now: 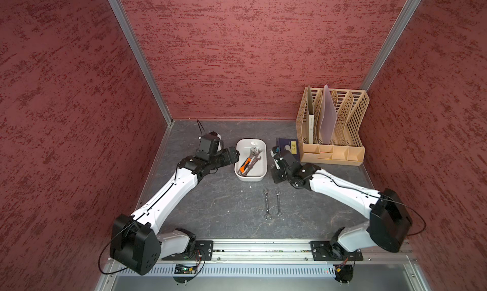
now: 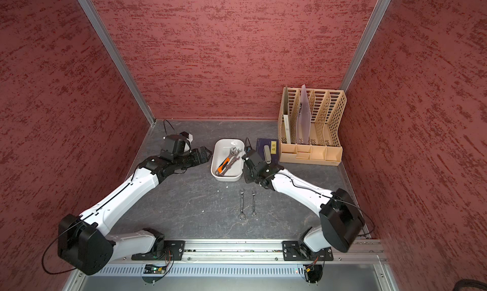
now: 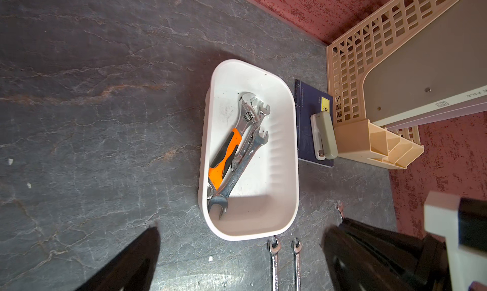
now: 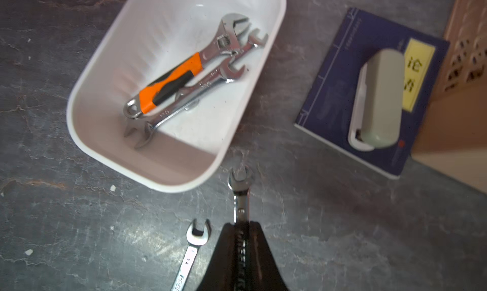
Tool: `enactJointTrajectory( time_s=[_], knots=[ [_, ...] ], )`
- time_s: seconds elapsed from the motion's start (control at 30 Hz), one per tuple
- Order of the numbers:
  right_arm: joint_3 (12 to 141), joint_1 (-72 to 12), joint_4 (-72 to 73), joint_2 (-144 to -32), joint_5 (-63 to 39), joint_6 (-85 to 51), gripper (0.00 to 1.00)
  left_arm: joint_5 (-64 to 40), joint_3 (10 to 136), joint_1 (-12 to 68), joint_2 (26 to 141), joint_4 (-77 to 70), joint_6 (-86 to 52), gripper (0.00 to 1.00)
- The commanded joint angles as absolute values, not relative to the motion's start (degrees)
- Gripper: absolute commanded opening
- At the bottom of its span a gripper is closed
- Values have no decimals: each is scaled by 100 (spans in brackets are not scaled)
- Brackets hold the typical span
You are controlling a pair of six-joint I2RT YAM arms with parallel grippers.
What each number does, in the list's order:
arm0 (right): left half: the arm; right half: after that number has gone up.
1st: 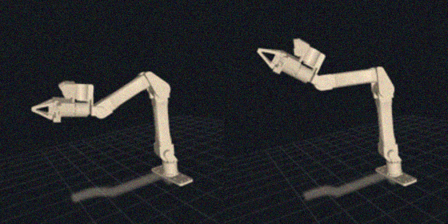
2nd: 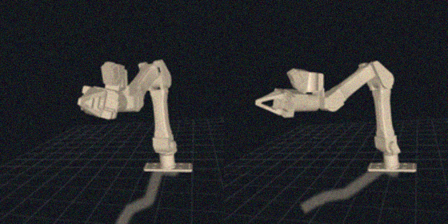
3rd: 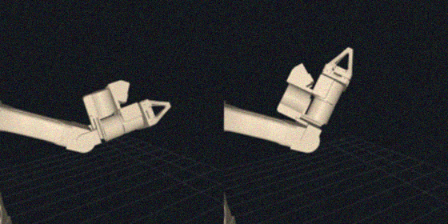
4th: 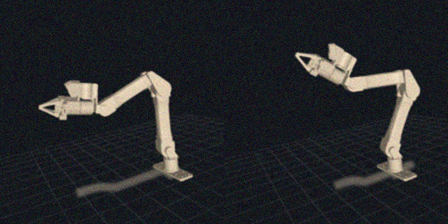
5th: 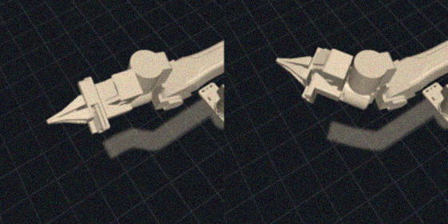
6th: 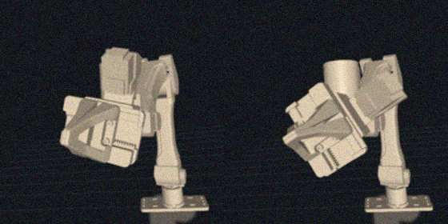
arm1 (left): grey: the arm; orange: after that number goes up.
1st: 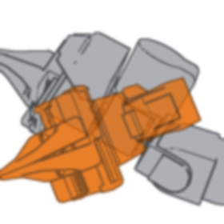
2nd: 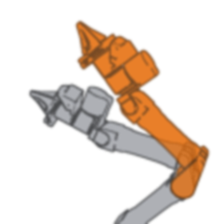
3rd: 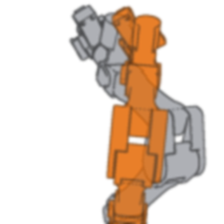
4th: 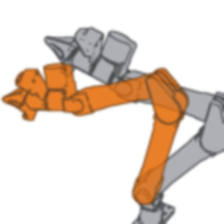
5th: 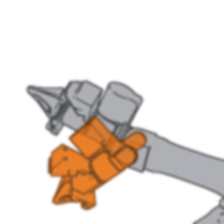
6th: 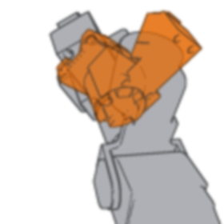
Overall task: Take out the wrench from the storage box
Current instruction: Pick up the wrench from the storage box, then place the wrench at the center of the board.
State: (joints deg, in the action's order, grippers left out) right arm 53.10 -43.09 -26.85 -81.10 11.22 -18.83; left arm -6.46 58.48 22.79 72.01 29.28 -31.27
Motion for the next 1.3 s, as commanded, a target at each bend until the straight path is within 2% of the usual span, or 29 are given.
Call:
enactJointTrajectory(
  time_s=[0.0,0.27,0.77,0.83,0.97,1.27],
  knots=[
    [4563,-4481,-2581,-7803,1565,-3025,0,-507,5791,2410,7179,2885,-3172,100],
    [3530,-4715,-2041,-7984,1566,-3926,0,-541,5818,2479,7483,2783,-3199,100],
    [3114,-4869,-2072,-7911,1430,-4416,10,-507,5801,2470,7592,2804,-3168,100],
    [3095,-4869,-2107,-7906,1349,-4455,13,-510,5817,2463,7623,2821,-3167,100],
    [3050,-4863,-2083,-7893,1128,-4504,25,-673,5828,2388,7694,2748,-3221,100],
    [3651,-4869,-2403,-7811,1103,-4111,34,-1116,6022,2103,7994,2660,-3455,100]
  ],
)
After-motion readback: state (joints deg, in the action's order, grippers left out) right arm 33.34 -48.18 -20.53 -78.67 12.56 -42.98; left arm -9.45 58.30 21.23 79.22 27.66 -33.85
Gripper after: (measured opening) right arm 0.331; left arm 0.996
